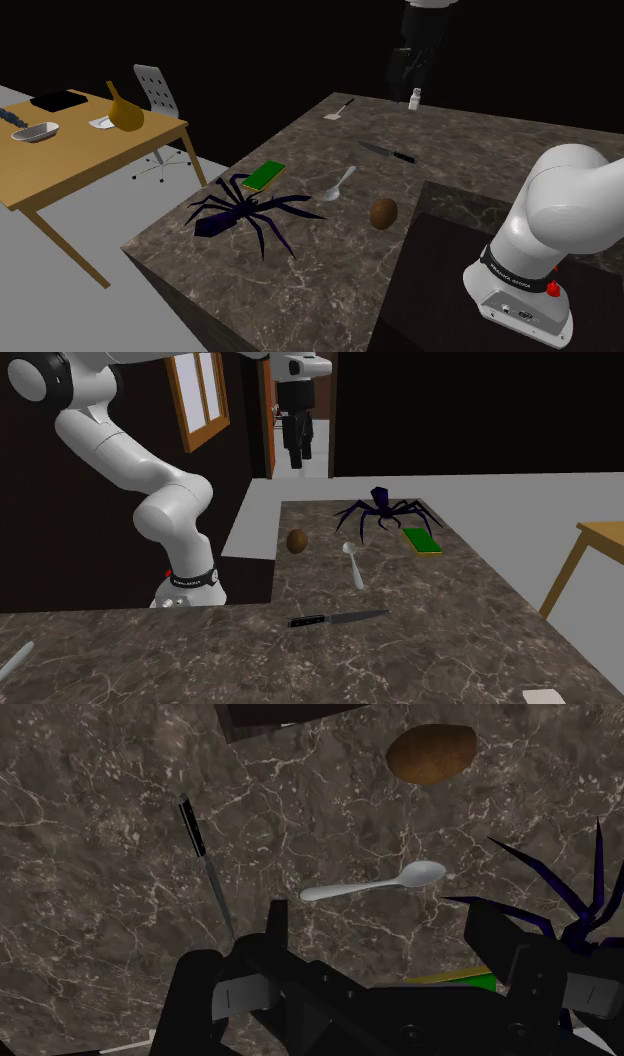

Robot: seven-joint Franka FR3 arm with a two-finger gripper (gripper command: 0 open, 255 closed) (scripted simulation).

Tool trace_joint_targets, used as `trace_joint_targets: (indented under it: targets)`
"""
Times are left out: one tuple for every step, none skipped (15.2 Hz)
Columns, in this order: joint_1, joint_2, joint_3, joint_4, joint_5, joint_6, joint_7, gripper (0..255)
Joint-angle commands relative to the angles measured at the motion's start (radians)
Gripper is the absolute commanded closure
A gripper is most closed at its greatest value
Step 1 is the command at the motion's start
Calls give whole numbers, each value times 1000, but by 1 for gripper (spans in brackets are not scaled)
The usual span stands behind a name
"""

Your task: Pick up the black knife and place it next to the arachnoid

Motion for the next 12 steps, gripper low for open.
trace_joint_targets:
  targets:
    - [0,0,0,0,0,0,0,0]
    - [-2,-5,-18,-30,-10,26,-25,0]
    - [-3,-9,-37,-58,-20,53,-50,0]
    - [-5,-11,-56,-85,-30,81,-75,0]
    - [-8,-11,-76,-111,-41,108,-100,0]
    - [-11,-10,-96,-135,-52,137,-125,0]
    - [-14,-6,-116,-158,-63,165,-150,0]
    - [-17,-1,-136,-179,-74,195,-176,0]
    - [-21,7,-157,-199,-85,224,-201,0]
    - [-24,16,-178,-217,-96,255,-227,0]
    - [-28,28,-199,-234,-106,286,-252,0]
    - [-31,42,-221,-249,-117,318,-278,0]
